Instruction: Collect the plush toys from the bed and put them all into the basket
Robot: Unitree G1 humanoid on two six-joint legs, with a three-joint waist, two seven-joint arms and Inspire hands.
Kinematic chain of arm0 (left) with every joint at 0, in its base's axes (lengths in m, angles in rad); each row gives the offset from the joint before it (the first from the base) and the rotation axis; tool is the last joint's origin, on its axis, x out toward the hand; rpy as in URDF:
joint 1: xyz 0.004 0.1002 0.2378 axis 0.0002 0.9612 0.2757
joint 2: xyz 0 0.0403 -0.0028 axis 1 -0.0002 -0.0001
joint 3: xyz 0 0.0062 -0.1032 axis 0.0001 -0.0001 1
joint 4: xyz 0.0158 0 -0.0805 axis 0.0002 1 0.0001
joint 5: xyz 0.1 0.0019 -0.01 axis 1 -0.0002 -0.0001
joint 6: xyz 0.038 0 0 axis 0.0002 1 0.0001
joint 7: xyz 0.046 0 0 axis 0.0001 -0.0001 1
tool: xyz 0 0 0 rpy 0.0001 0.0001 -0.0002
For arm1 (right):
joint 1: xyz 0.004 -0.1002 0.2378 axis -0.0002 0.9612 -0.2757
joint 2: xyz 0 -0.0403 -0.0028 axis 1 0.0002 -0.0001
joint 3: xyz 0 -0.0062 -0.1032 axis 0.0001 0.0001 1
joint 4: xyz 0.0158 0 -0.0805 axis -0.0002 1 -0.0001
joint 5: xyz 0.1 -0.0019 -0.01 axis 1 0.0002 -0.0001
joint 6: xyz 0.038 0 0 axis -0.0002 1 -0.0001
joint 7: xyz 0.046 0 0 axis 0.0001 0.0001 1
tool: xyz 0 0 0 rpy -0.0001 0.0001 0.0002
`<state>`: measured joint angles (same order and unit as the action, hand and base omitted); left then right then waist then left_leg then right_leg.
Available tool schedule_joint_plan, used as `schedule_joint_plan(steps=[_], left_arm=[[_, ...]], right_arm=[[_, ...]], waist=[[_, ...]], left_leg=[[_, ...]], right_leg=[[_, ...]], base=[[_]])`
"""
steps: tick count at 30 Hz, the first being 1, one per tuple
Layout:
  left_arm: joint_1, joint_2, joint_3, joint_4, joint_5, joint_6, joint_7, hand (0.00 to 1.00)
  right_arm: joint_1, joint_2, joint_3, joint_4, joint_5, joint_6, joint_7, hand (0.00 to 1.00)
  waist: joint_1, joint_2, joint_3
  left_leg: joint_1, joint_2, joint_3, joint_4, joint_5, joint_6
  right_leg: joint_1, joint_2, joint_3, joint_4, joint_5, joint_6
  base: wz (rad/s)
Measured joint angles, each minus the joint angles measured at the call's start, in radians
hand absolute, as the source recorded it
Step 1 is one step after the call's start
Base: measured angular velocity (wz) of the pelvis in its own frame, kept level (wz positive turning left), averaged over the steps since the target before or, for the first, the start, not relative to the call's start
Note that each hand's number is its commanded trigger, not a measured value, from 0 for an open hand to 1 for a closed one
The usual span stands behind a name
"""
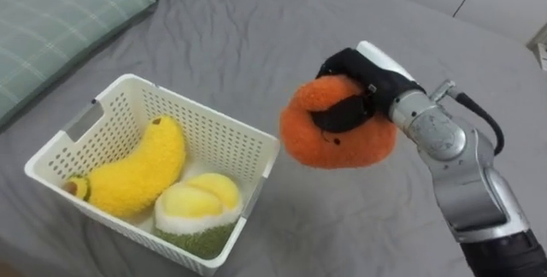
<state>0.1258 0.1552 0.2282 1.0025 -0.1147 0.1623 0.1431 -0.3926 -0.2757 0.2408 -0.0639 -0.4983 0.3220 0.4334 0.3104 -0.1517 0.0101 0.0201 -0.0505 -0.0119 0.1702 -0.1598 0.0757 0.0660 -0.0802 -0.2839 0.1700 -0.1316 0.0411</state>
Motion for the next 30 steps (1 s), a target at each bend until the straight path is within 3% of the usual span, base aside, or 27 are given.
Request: schedule_joint_plan(steps=[4, 5, 8, 10, 12, 13, 14, 19, 30], left_arm=[[0.0, 0.013, 0.0, 0.0, 0.0, 0.003, 0.0, 0.0], [0.0, 0.015, 0.001, 0.0, 0.0, 0.003, 0.0, 0.0], [-0.001, 0.019, 0.003, 0.001, -0.001, 0.007, 0.004, 0.0], [-0.009, 0.021, 0.004, 0.003, -0.001, 0.013, 0.005, 0.0], [-0.014, 0.023, 0.002, 0.006, 0.0, 0.015, 0.005, 0.0], [-0.018, 0.025, 0.002, 0.006, 0.0, 0.021, 0.005, 0.0], [-0.02, 0.027, 0.002, 0.006, 0.0, 0.024, 0.005, 0.0], [-0.031, 0.032, 0.002, 0.001, 0.0, 0.037, 0.004, 0.0], [-0.034, 0.033, 0.002, -0.011, -0.001, 0.042, 0.008, 0.0]], right_arm=[[-0.062, 0.0, 0.068, 0.0, 0.033, 0.007, 0.013, 0.85], [-0.064, 0.0, 0.073, 0.0, 0.039, 0.007, 0.016, 0.69], [-0.075, 0.001, 0.116, 0.002, 0.066, 0.01, 0.017, 0.67], [-0.091, 0.007, 0.155, 0.011, 0.066, 0.017, 0.017, 0.67], [-0.107, 0.024, 0.174, 0.02, 0.063, 0.022, 0.016, 0.58], [-0.119, 0.036, 0.185, 0.031, 0.066, 0.022, 0.015, 0.25], [-0.126, 0.043, 0.191, 0.042, 0.07, 0.022, 0.013, 0.0], [-0.144, 0.064, 0.208, 0.076, 0.092, 0.022, -0.001, 0.0], [-0.145, 0.065, 0.208, 0.104, 0.118, 0.022, -0.054, 0.0]], waist=[[0.032, -0.01, 0.0052], [0.036, -0.011, 0.0055], [0.072, -0.013, 0.0083], [0.082, -0.012, 0.0089], [0.084, -0.012, 0.0086], [0.094, -0.013, 0.009], [0.1, -0.013, 0.009], [0.129, -0.016, 0.0081], [0.136, -0.018, 0.0082]], left_leg=[[-0.006, -0.001, -0.013, 0.002, 0.0, 0.0], [-0.008, -0.002, -0.017, 0.002, 0.0, 0.0], [-0.009, -0.004, -0.02, 0.002, 0.0, 0.0], [-0.018, -0.009, -0.036, 0.002, 0.001, 0.001], [-0.028, -0.013, -0.051, 0.009, 0.001, 0.002], [-0.032, -0.014, -0.054, 0.012, 0.001, 0.002], [-0.032, -0.014, -0.055, 0.013, 0.001, 0.002], [-0.054, -0.021, -0.088, 0.034, 0.001, 0.002], [-0.066, -0.035, -0.128, 0.038, 0.01, 0.002]], right_leg=[[0.001, -0.001, -0.02, -0.004, 0.0, 0.0], [0.001, -0.002, -0.021, -0.004, 0.0, 0.0], [0.002, -0.004, -0.026, -0.004, 0.0, 0.0], [0.004, -0.008, -0.052, -0.005, 0.0, 0.001], [0.002, -0.01, -0.071, -0.005, -0.001, 0.001], [-0.001, -0.011, -0.075, -0.003, -0.001, 0.002], [-0.001, -0.012, -0.076, -0.004, -0.002, 0.002], [0.0, -0.016, -0.107, -0.004, -0.002, 0.003], [0.008, -0.023, -0.13, -0.002, -0.005, 0.007]], base=[[0.1], [0.13], [0.02], [0.14], [0.23], [0.15], [0.12], [0.2], [0.12]])
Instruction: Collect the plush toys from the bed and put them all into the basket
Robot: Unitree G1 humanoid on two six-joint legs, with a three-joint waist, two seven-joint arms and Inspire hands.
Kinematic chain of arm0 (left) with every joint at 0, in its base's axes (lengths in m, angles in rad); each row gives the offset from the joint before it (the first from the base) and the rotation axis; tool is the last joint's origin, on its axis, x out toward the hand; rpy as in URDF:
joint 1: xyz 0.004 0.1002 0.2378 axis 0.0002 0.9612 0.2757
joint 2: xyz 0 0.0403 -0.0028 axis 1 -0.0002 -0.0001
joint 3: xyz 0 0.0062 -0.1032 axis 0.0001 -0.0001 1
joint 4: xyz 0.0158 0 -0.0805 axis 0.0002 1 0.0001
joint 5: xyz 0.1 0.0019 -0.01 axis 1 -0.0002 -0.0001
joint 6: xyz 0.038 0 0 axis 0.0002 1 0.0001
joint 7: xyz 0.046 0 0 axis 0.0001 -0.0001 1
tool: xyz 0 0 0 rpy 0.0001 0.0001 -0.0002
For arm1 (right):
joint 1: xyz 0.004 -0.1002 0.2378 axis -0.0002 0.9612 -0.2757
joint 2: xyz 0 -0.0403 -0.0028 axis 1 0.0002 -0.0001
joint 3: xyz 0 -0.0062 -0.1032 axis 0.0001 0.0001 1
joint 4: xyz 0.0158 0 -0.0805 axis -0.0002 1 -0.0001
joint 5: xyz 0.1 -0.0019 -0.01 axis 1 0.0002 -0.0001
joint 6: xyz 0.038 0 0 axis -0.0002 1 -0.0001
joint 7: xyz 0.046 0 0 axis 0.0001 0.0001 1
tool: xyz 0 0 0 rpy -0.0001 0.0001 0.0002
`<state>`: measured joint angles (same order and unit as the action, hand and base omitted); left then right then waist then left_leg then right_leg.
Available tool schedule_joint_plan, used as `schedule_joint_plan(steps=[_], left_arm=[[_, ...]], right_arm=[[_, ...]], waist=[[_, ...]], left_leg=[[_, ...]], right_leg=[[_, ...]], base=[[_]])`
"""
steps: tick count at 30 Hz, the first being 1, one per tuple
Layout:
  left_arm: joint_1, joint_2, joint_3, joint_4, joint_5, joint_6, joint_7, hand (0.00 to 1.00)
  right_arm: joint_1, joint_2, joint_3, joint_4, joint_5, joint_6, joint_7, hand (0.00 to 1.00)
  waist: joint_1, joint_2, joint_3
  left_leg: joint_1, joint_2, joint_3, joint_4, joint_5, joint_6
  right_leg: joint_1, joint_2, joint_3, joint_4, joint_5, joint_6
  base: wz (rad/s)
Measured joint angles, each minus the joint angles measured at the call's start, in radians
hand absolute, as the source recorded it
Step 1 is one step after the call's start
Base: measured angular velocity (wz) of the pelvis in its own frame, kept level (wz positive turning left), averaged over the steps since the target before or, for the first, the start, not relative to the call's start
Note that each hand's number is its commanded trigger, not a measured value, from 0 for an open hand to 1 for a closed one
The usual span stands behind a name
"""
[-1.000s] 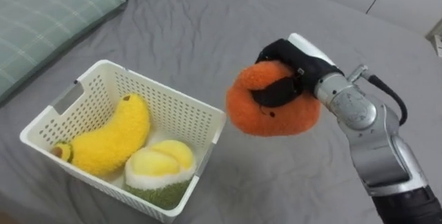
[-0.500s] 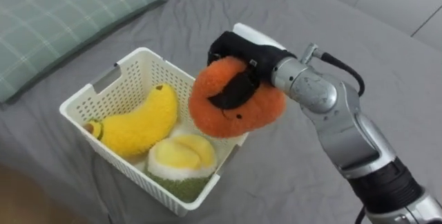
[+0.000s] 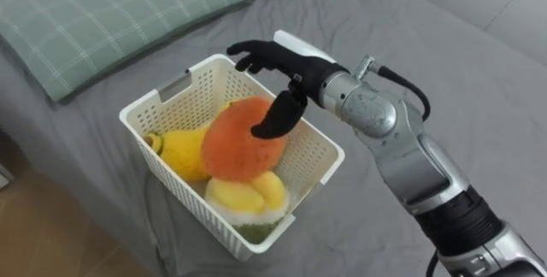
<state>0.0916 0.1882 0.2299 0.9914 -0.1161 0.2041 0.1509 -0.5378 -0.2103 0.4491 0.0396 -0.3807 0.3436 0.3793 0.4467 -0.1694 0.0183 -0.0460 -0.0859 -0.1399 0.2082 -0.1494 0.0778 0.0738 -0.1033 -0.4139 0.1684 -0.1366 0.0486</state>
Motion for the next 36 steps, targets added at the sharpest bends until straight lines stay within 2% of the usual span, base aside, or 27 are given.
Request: schedule_joint_plan(steps=[12, 17, 20, 23, 25, 26, 28, 29, 31, 33, 35, 36], left_arm=[[0.001, 0.0, -0.005, 0.0, 0.001, 0.0, 0.035, 0.0], [0.002, -0.001, -0.001, 0.002, 0.0, 0.0, 0.035, 0.0], [-0.003, -0.006, 0.002, 0.001, 0.001, -0.009, 0.035, 0.0], [0.001, -0.018, 0.002, 0.0, 0.001, -0.011, 0.039, 0.0], [0.007, -0.022, 0.0, 0.001, -0.007, -0.012, 0.043, 0.0], [0.009, -0.022, -0.001, 0.001, -0.01, -0.012, 0.043, 0.0], [0.016, -0.023, -0.021, 0.002, -0.012, -0.024, 0.054, 0.0], [0.018, -0.023, -0.024, 0.002, -0.012, -0.032, 0.056, 0.0], [0.019, -0.022, -0.026, 0.013, -0.012, -0.065, 0.056, 0.0], [0.024, -0.025, -0.016, 0.014, -0.01, -0.084, 0.056, 0.0], [0.033, -0.032, -0.016, 0.015, -0.01, -0.1, 0.056, 0.0], [0.035, -0.04, -0.017, 0.016, -0.01, -0.107, 0.056, 0.0]], right_arm=[[0.0, -0.002, 0.0, 0.001, 0.001, 0.0, 0.0, 0.0], [0.004, -0.02, -0.002, 0.004, 0.056, -0.008, -0.018, 0.0], [0.026, -0.03, -0.041, 0.004, 0.097, -0.017, -0.037, 0.0], [0.087, -0.031, -0.11, -0.032, 0.101, -0.028, -0.075, 0.0], [0.134, -0.031, -0.162, -0.061, 0.107, -0.033, -0.105, 0.0], [0.14, -0.031, -0.17, -0.064, 0.112, -0.038, -0.111, 0.0], [0.177, -0.034, -0.204, -0.087, 0.14, -0.063, -0.148, 0.0], [0.183, -0.036, -0.208, -0.094, 0.146, -0.069, -0.154, 0.0], [0.228, -0.047, -0.244, -0.13, 0.18, -0.104, -0.167, 0.0], [0.27, -0.046, -0.282, -0.165, 0.206, -0.132, -0.193, 0.0], [0.282, -0.047, -0.32, -0.174, 0.242, -0.163, -0.213, 0.0], [0.284, -0.047, -0.346, -0.175, 0.266, -0.178, -0.235, 0.0]], waist=[[-0.007, -0.001, 0.0007], [-0.032, -0.001, 0.0019], [-0.051, 0.001, 0.0031], [-0.067, 0.009, 0.0058], [-0.101, 0.019, 0.0076], [-0.106, 0.021, 0.0075], [-0.139, 0.038, 0.0025], [-0.145, 0.041, 0.0015], [-0.183, 0.057, -0.0031], [-0.198, 0.066, -0.0048], [-0.228, 0.077, -0.0065], [-0.253, 0.084, -0.0077]], left_leg=[[-0.005, 0.0, 0.0, 0.001, 0.002, -0.001], [-0.003, 0.0, 0.001, 0.006, 0.002, -0.001], [-0.003, 0.0, 0.006, 0.007, 0.001, -0.001], [0.006, 0.004, 0.026, 0.007, 0.0, 0.001], [0.007, 0.007, 0.048, 0.013, -0.002, 0.004], [0.008, 0.009, 0.055, 0.013, -0.003, 0.005], [0.016, 0.011, 0.085, 0.001, -0.005, 0.007], [0.018, 0.012, 0.09, -0.003, -0.004, 0.008], [0.035, 0.016, 0.115, -0.011, -0.006, 0.01], [0.052, 0.023, 0.145, -0.023, -0.007, 0.011], [0.06, 0.025, 0.162, -0.035, -0.007, 0.011], [0.068, 0.026, 0.17, -0.04, -0.007, 0.011]], right_leg=[[-0.006, 0.0, 0.003, 0.0, 0.0, 0.0], [-0.002, 0.001, 0.006, -0.001, 0.0, 0.0], [-0.002, 0.001, 0.019, -0.001, 0.0, 0.0], [-0.004, 0.0, 0.035, 0.001, 0.0, 0.0], [-0.008, 0.002, 0.064, 0.002, 0.0, 0.0], [-0.009, 0.002, 0.068, 0.001, 0.0, 0.0], [-0.02, 0.001, 0.095, 0.005, 0.001, 0.001], [-0.022, 0.001, 0.102, 0.006, 0.001, 0.001], [-0.02, 0.002, 0.123, 0.007, 0.002, 0.002], [-0.021, 0.007, 0.152, 0.005, 0.002, 0.002], [-0.022, 0.01, 0.17, 0.003, 0.003, 0.002], [-0.022, 0.011, 0.181, 0.003, 0.003, 0.003]], base=[[0.0], [0.0], [-0.06], [-0.17], [-0.19], [-0.31], [-0.42], [-0.4], [-0.28], [-0.4], [-0.34], [-0.23]])
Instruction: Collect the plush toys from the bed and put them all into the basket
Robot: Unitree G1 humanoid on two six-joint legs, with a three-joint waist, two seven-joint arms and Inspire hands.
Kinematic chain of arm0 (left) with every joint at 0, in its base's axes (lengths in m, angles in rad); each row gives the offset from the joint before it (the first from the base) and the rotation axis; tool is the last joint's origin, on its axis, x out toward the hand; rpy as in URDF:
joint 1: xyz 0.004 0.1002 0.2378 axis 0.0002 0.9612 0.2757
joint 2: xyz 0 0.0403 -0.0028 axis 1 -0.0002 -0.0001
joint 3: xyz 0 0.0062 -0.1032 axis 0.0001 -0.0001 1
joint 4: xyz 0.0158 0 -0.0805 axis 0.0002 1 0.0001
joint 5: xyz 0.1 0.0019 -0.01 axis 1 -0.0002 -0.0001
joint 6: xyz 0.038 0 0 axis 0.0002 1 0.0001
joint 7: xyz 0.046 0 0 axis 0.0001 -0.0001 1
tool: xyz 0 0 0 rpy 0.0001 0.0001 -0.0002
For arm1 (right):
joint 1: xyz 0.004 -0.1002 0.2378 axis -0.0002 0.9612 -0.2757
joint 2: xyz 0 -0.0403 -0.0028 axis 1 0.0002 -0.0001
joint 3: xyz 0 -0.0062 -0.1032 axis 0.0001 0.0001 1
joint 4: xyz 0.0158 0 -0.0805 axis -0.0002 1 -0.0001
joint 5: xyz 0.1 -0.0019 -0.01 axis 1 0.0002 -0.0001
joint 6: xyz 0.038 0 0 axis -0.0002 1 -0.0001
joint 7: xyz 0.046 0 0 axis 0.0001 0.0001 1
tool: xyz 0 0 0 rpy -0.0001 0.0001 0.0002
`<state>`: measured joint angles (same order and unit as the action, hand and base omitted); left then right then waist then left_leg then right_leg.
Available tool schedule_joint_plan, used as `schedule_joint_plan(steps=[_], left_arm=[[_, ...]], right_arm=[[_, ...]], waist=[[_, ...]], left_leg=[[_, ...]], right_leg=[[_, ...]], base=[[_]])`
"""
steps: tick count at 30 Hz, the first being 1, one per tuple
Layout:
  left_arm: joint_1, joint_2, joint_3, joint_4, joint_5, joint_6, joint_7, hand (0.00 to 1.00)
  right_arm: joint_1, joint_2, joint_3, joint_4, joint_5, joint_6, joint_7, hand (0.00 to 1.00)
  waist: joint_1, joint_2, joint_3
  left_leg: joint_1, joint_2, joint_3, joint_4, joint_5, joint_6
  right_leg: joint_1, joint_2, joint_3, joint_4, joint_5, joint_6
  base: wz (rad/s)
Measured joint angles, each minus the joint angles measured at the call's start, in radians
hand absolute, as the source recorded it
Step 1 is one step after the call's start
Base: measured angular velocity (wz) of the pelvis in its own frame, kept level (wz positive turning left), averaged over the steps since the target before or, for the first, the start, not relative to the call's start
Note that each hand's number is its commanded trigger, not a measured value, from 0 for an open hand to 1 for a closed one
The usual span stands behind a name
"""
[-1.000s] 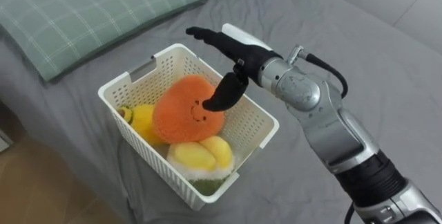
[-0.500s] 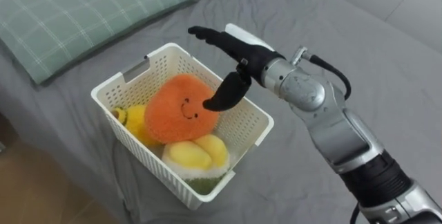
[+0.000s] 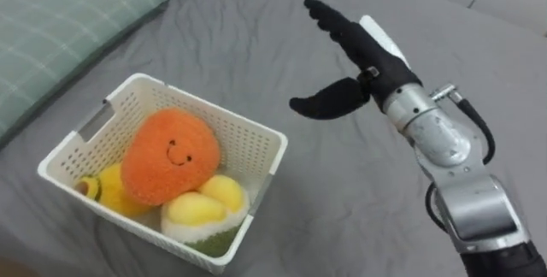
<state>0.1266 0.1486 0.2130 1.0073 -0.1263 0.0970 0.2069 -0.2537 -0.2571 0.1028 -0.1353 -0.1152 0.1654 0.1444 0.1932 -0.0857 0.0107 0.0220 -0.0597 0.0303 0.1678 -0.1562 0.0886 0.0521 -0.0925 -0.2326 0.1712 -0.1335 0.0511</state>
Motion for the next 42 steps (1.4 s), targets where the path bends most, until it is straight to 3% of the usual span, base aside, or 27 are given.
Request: schedule_joint_plan(steps=[2, 4, 10, 12, 13, 18, 23, 26, 28, 32, 39, 42], left_arm=[[0.001, -0.004, -0.003, 0.0, 0.0, -0.012, -0.002, 0.0], [-0.005, -0.005, -0.011, -0.009, 0.002, -0.018, -0.003, 0.0], [0.04, -0.015, -0.009, 0.004, -0.002, -0.016, -0.002, 0.0], [0.048, -0.016, 0.001, 0.008, -0.002, -0.016, 0.0, 0.0], [0.048, -0.016, 0.012, 0.026, -0.001, -0.016, 0.005, 0.0], [0.051, -0.013, 0.019, 0.072, -0.008, -0.016, 0.035, 0.0], [0.076, -0.01, 0.016, 0.071, -0.04, -0.016, 0.058, 0.0], [0.096, -0.012, 0.024, 0.072, -0.051, -0.016, 0.072, 0.0], [0.107, -0.012, 0.026, 0.072, -0.064, -0.02, 0.074, 0.0], [0.114, -0.017, 0.038, 0.073, -0.088, -0.021, 0.079, 0.0], [0.121, -0.026, 0.041, 0.097, -0.087, -0.027, 0.065, 0.0], [0.126, -0.024, 0.049, 0.099, -0.076, -0.031, 0.042, 0.0]], right_arm=[[0.004, -0.001, -0.027, 0.0, 0.053, -0.02, -0.04, 0.0], [0.038, -0.002, -0.068, 0.0, 0.137, -0.063, -0.062, 0.0], [0.165, -0.003, -0.2, 0.006, 0.299, -0.077, -0.12, 0.0], [0.187, -0.004, -0.244, 0.02, 0.37, -0.081, -0.122, 0.0], [0.201, -0.004, -0.269, 0.064, 0.399, -0.101, -0.125, 0.0], [0.271, -0.003, -0.334, 0.18, 0.487, -0.098, -0.226, 0.0], [0.363, 0.003, -0.366, 0.288, 0.574, -0.103, -0.323, 0.0], [0.383, 0.023, -0.389, 0.42, 0.637, -0.112, -0.369, 0.0], [0.417, 0.028, -0.412, 0.532, 0.75, -0.125, -0.401, 0.0], [0.44, 0.058, -0.452, 0.748, 0.806, -0.17, -0.446, 0.0], [0.518, 0.11, -0.45, 1.134, 0.72, -0.176, -0.439, 0.0], [0.518, 0.11, -0.44, 1.279, 0.612, -0.174, -0.387, 0.0]], waist=[[-0.022, 0.006, -0.0003], [-0.07, 0.006, -0.0024], [-0.143, 0.032, -0.0062], [-0.162, 0.034, -0.0063], [-0.169, 0.033, -0.0068], [-0.216, 0.032, -0.0077], [-0.246, 0.03, -0.0096], [-0.254, 0.031, -0.0087], [-0.266, 0.033, -0.0075], [-0.277, 0.045, -0.0088], [-0.279, 0.06, -0.0156], [-0.277, 0.067, -0.0112]], left_leg=[[0.012, 0.006, 0.02, -0.008, -0.001, -0.001], [0.017, 0.012, 0.029, -0.01, -0.005, -0.005], [0.024, 0.017, 0.053, -0.016, -0.012, -0.007], [0.025, 0.02, 0.068, -0.016, -0.012, -0.007], [0.032, 0.023, 0.078, -0.017, -0.013, -0.008], [0.038, 0.029, 0.097, -0.019, -0.016, -0.012], [0.043, 0.036, 0.11, -0.017, -0.02, -0.017], [0.049, 0.045, 0.143, -0.024, -0.026, -0.021], [0.057, 0.048, 0.144, -0.023, -0.029, -0.023], [0.059, 0.05, 0.145, -0.016, -0.04, -0.028], [0.063, 0.047, 0.145, -0.016, -0.038, -0.024], [0.072, 0.045, 0.136, -0.016, -0.039, -0.027]], right_leg=[[0.0, 0.006, 0.016, -0.001, 0.001, -0.001], [0.001, 0.012, 0.025, -0.003, 0.003, -0.003], [-0.005, 0.019, 0.059, -0.004, 0.004, -0.005], [-0.01, 0.022, 0.069, -0.003, 0.005, -0.005], [-0.008, 0.025, 0.081, -0.002, 0.005, -0.006], [-0.01, 0.032, 0.097, 0.0, 0.008, -0.011], [-0.012, 0.04, 0.121, 0.0, 0.01, -0.015], [-0.014, 0.05, 0.151, -0.001, 0.014, -0.019], [-0.005, 0.052, 0.15, -0.001, 0.014, -0.019], [-0.001, 0.054, 0.149, -0.003, 0.013, -0.02], [0.0, 0.053, 0.154, 0.001, 0.004, -0.02], [0.002, 0.051, 0.151, -0.001, -0.005, -0.019]], base=[[-0.28], [-0.14], [-0.13], [-0.16], [-0.22], [-0.17], [-0.11], [-0.28], [-0.03], [0.0], [0.0], [0.05]])
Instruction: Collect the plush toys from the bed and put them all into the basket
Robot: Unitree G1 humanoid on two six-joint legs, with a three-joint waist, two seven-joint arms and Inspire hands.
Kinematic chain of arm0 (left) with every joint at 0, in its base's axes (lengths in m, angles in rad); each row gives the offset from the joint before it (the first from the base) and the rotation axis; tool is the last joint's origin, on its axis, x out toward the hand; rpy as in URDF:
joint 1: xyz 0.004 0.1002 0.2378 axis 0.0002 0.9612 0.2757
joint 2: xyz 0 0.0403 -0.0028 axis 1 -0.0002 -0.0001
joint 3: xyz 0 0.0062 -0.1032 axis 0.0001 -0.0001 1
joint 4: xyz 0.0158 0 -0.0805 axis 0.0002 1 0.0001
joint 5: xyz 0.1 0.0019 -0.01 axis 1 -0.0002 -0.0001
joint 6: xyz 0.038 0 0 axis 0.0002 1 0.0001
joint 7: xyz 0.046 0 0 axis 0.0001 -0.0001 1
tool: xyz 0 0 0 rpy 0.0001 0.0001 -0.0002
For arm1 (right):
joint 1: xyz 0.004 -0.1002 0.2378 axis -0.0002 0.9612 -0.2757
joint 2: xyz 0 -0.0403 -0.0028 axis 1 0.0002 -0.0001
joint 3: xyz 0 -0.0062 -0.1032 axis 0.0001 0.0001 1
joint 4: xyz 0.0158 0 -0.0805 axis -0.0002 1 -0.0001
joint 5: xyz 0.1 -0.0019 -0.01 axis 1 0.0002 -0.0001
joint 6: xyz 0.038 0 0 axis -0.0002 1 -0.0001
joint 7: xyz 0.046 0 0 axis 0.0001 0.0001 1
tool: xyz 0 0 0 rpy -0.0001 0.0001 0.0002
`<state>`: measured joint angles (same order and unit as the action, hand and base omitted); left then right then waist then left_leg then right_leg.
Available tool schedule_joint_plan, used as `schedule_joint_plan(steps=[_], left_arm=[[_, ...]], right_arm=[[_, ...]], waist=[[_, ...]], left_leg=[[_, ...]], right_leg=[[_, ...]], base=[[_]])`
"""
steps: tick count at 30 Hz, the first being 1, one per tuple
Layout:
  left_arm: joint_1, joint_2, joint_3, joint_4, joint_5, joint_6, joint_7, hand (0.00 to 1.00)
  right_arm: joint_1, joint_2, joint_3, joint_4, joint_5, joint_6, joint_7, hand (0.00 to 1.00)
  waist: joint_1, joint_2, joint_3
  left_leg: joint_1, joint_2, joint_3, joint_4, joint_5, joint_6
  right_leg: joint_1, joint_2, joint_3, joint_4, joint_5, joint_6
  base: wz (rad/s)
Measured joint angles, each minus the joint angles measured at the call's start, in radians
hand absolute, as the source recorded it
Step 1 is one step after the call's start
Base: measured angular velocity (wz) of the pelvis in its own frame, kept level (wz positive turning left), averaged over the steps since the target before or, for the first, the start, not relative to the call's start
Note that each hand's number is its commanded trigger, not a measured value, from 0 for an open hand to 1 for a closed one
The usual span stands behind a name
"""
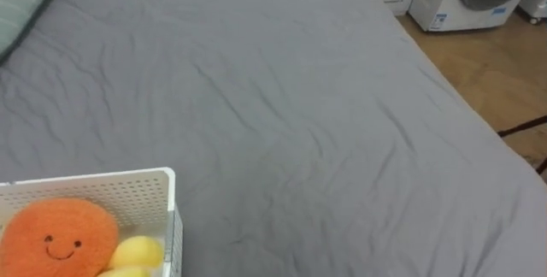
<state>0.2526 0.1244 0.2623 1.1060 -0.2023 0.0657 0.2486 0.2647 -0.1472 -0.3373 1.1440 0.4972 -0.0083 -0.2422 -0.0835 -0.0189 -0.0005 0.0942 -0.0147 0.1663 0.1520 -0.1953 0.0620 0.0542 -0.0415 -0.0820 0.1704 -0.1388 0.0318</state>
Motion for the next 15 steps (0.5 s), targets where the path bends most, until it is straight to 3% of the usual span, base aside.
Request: schedule_joint_plan(steps=[3, 7, 10, 15], left_arm=[[0.002, 0.0, 0.0, 0.001, -0.001, -0.006, -0.013, 0.0], [-0.013, 0.002, -0.032, 0.002, -0.001, 0.003, -0.009, 0.0], [-0.02, 0.002, -0.072, 0.003, -0.002, 0.008, 0.006, 0.0], [-0.028, -0.002, -0.104, 0.001, 0.002, 0.018, -0.002, 0.0]], right_arm=[[-0.003, -0.004, 0.045, 0.079, -0.173, 0.012, 0.051, 0.0], [-0.062, -0.009, 0.175, 0.117, -0.446, 0.076, 0.075, 0.0], [-0.129, -0.009, 0.221, 0.154, -0.471, 0.097, 0.093, 0.0], [-0.191, -0.005, 0.262, 0.143, -0.505, 0.098, 0.139, 0.0]], waist=[[0.01, -0.003, 0.0], [0.031, -0.001, 0.0014], [0.038, 0.001, 0.002], [0.064, 0.006, 0.0027]], left_leg=[[0.001, 0.0, -0.002, -0.001, 0.0, -0.001], [0.001, 0.0, -0.003, -0.001, 0.0, -0.001], [0.005, 0.0, -0.01, -0.001, 0.0, -0.001], [0.005, 0.001, -0.023, -0.002, 0.001, -0.002]], right_leg=[[-0.002, 0.001, -0.002, 0.004, -0.003, -0.002], [-0.001, 0.003, 0.0, 0.002, -0.003, -0.002], [0.009, 0.001, -0.011, -0.002, -0.001, -0.002], [0.018, 0.0, -0.031, -0.017, -0.002, -0.004]], base=[[0.01], [-0.02], [0.1], [0.11]])
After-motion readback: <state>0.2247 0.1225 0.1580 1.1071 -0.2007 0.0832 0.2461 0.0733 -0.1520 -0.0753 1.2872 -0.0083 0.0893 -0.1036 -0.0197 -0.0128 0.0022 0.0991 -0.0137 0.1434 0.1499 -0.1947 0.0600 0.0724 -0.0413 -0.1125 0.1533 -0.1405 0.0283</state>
